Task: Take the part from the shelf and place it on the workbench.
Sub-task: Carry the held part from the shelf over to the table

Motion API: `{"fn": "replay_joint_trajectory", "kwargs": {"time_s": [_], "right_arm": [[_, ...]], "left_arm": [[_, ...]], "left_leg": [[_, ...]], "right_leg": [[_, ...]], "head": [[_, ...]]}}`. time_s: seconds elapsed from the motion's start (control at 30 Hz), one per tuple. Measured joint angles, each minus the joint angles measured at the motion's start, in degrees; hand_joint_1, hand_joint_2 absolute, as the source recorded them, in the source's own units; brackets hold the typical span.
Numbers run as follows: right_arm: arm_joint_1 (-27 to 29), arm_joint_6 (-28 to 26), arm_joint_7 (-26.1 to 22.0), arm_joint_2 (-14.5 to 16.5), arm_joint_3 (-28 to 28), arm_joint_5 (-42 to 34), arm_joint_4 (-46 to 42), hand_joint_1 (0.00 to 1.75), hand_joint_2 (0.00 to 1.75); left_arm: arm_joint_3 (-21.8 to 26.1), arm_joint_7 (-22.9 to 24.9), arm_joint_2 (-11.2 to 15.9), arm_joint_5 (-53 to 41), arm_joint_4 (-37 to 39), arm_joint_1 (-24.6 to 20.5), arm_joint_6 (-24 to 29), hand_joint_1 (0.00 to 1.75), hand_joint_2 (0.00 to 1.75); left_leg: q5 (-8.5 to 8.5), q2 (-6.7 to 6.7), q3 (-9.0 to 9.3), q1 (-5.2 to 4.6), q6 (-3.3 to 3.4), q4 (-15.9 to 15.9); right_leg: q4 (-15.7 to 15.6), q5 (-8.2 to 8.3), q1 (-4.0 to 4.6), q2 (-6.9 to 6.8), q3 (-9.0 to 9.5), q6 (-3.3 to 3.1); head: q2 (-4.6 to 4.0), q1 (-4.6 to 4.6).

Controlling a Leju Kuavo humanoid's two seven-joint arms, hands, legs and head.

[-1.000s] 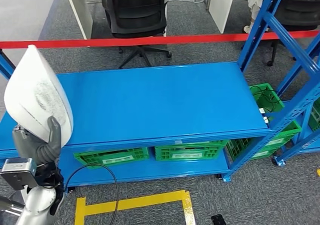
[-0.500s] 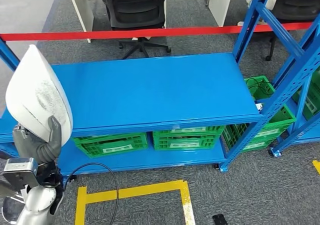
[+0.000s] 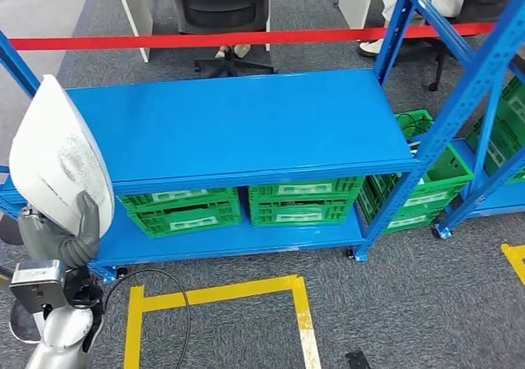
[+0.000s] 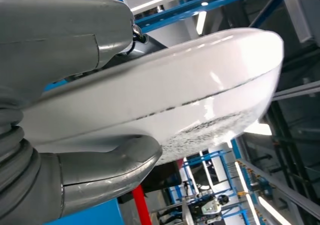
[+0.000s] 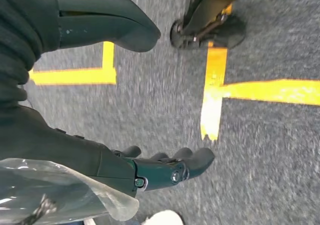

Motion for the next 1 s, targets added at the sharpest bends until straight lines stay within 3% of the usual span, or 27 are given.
{"fn": "replay_joint_trajectory", "kwargs": {"time_s": [0.07,0.1,0.13,0.2,0.23,0.27,0.3,0.33,0.37,0.43,0.5,0.57,0.6,0.63,0.7,0.73,0.77,0.8,0.83,0.87,0.9,0.97,1.0], "right_arm": [[0.1,0.1,0.1,0.0,0.0,0.0,0.0,0.0,1.75],[0.1,0.1,0.1,0.0,-0.1,0.0,0.0,0.0,1.75],[0.1,0.2,0.1,0.0,-0.1,0.0,0.0,0.0,1.75],[0.1,0.3,0.1,0.0,-0.1,0.0,0.0,0.0,1.75],[0.1,0.3,0.1,0.0,-0.2,0.0,0.0,0.0,1.75],[0.1,0.3,0.1,0.0,-0.2,0.0,0.0,0.0,1.75],[0.1,0.3,0.1,0.0,-0.2,0.0,0.0,0.0,1.75],[0.2,0.3,0.1,0.0,-0.3,0.0,0.0,0.0,1.75],[0.1,0.3,0.1,0.0,-0.3,0.0,0.0,0.0,1.75],[0.1,0.3,0.1,0.1,-0.4,0.0,0.0,0.0,1.75],[0.1,0.4,0.1,0.1,-0.5,0.0,0.0,0.0,1.75],[0.2,0.5,0.1,0.1,-0.6,-0.1,0.0,0.0,1.75],[0.2,0.6,0.2,0.1,-0.6,-0.2,0.0,0.0,1.75],[0.3,0.8,0.2,0.1,-0.7,-0.3,0.0,0.0,1.75],[0.2,1.3,0.4,0.1,-0.8,-0.4,0.0,0.0,1.75],[0.2,1.7,0.4,0.1,-0.9,-0.5,0.0,0.0,1.75],[0.2,2.2,0.4,0.1,-0.9,-0.6,0.0,0.0,1.75],[0.2,2.6,0.4,0.1,-1.0,-0.7,0.0,0.0,1.75],[0.2,3.2,0.3,0.0,-1.0,-0.8,0.0,0.0,1.75],[0.2,3.8,0.3,0.0,-1.1,-0.9,0.0,0.0,1.75],[0.1,4.4,0.3,-0.1,-1.1,-1.1,0.0,0.0,1.75],[-0.1,5.4,0.0,-0.2,-1.3,-1.2,0.0,0.0,1.75],[-0.2,5.7,-0.2,-0.2,-1.4,-1.2,0.0,0.0,1.75]], "left_arm": [[0.0,0.0,0.1,-0.2,0.0,0.0,0.0,1.75,1.75],[0.0,0.1,0.1,-0.3,0.0,0.0,0.0,1.75,1.75],[0.0,0.1,0.2,-0.4,0.0,0.1,0.0,1.75,1.75],[0.0,0.2,0.2,-0.5,0.0,0.1,0.0,1.75,1.75],[0.0,0.2,0.2,-0.5,0.0,0.1,0.0,1.75,1.75],[0.0,0.3,0.2,-0.5,0.0,0.1,0.0,1.75,1.75],[0.0,0.3,0.2,-0.5,0.1,0.2,0.0,1.75,1.75],[0.0,0.3,0.2,-0.5,0.1,0.2,0.0,1.75,1.75],[0.0,0.3,0.3,-0.5,0.1,0.2,0.0,1.75,1.75],[0.0,0.3,0.3,-0.5,0.1,0.1,0.0,1.75,1.75],[0.0,0.3,0.3,-0.6,0.1,0.0,-0.1,1.75,1.75],[0.0,0.4,0.3,-0.5,0.1,0.0,-0.3,1.75,1.75],[-0.1,0.4,0.3,-0.5,0.1,0.0,-0.4,1.75,1.75],[-0.1,0.5,0.3,-0.5,0.1,0.0,-0.5,1.75,1.75],[-0.1,0.5,0.2,-0.4,0.1,0.1,-0.8,1.75,1.75],[-0.1,0.6,0.2,-0.4,0.1,0.2,-0.9,1.75,1.75],[-0.1,0.6,0.3,-0.4,0.1,0.2,-1.0,1.75,1.75],[-0.1,0.6,0.3,-0.4,0.1,0.3,-1.0,1.75,1.75],[-0.1,0.6,0.3,-0.4,0.1,0.3,-1.1,1.75,1.75],[-0.1,0.7,0.3,-0.4,0.1,0.3,-1.2,1.75,1.75],[0.0,0.7,0.3,-0.4,0.1,0.3,-1.3,1.75,1.75],[0.0,0.7,0.3,-0.4,0.1,0.3,-1.4,1.75,1.75],[0.0,0.7,0.3,-0.4,0.1,0.3,-1.4,1.75,1.75]], "left_leg": [[0.19,-0.02,-0.28,0.16,-0.64,0.1],[-1.08,-0.05,-0.55,0.26,-0.98,0.8],[-3.43,-0.08,-1.03,0.35,-1.3,2.6],[-9.62,-0.12,-2.33,0.42,-1.78,9.4],[-11.6,-0.12,-2.79,0.43,-1.89,13.1],[-12.24,-0.12,-2.7,0.43,-1.89,15.6],[-11.63,-0.12,-1.8,0.42,-1.77,16.1],[-10.25,-0.13,0.05,0.39,-1.51,14.5],[-8.85,-0.16,2.76,0.3,-1.1,11.0],[-8.04,-0.18,8.49,-0.03,-0.17,2.5],[-8.54,-0.19,10.88,-0.43,0.39,-2.0],[-7.63,-0.09,10.27,-0.5,0.88,-2.7],[-6.94,0.01,9.69,-0.42,1.3,-2.9],[-6.16,0.11,8.96,-0.3,1.71,-3.1],[-4.74,0.22,7.22,-0.26,2.24,-3.2],[-4.02,0.23,6.25,-0.29,2.27,-3.1],[-3.28,0.24,5.28,-0.31,2.24,-3.0],[-2.57,0.25,4.25,-0.32,2.16,-2.8],[-1.93,0.26,3.21,-0.29,2.02,-2.5],[-1.35,0.26,2.21,-0.26,1.85,-2.2],[-0.86,0.25,1.28,-0.27,1.62,-1.8],[0.04,0.24,-0.03,-0.41,1.1,-0.9],[0.53,0.26,-0.36,-0.47,0.84,-0.7]], "right_leg": [[-0.1,0.51,0.0,-0.15,-0.96,-1.08],[-0.1,1.03,-0.03,-0.28,-1.41,-1.61],[-0.1,1.65,-0.09,-0.42,-1.95,-2.08],[0.0,2.95,-0.05,-0.54,-3.12,-2.55],[0.1,3.62,0.02,-0.57,-3.85,-2.59],[0.3,4.25,0.08,-0.59,-4.67,-2.61],[0.4,4.8,0.16,-0.61,-5.57,-2.61],[0.6,5.3,0.25,-0.61,-6.42,-2.59],[0.8,5.75,0.32,-0.59,-7.1,-2.55],[0.9,6.64,0.54,-0.52,-8.02,-2.21],[0.8,7.64,0.5,-0.55,-8.51,-1.53],[0.7,8.26,0.3,-0.54,-8.9,-0.74],[1.2,7.36,0.26,-0.49,-9.36,-0.43],[2.5,5.41,0.25,-0.4,-10.08,-0.2],[8.5,-0.47,0.21,-0.28,-11.97,0.1],[12.1,-2.6,0.2,-0.27,-12.69,0.24],[15.1,-3.34,0.19,-0.28,-12.92,0.37],[16.7,-2.62,0.18,-0.28,-12.48,0.47],[16.4,-0.86,0.17,-0.28,-11.13,0.51],[14.2,1.0,0.15,-0.29,-8.88,0.52],[10.5,1.83,0.15,-0.28,-5.78,0.47],[2.1,0.69,0.23,-0.18,0.07,0.07],[-0.4,-0.29,0.32,-0.13,1.53,-0.25]], "head": [[0.0,0.01],[0.0,-0.02],[0.0,-0.08],[0.0,-0.23],[0.0,-0.28],[0.0,-0.28],[0.0,-0.28],[0.0,-0.29],[0.0,-0.28],[0.0,-0.25],[0.0,-0.21],[0.0,-0.28],[0.0,-0.26],[0.0,-0.17],[0.0,0.05],[0.0,0.14],[0.0,0.18],[0.0,0.21],[0.0,0.23],[0.0,0.24],[0.0,0.25],[0.0,0.3],[0.0,0.31]]}}
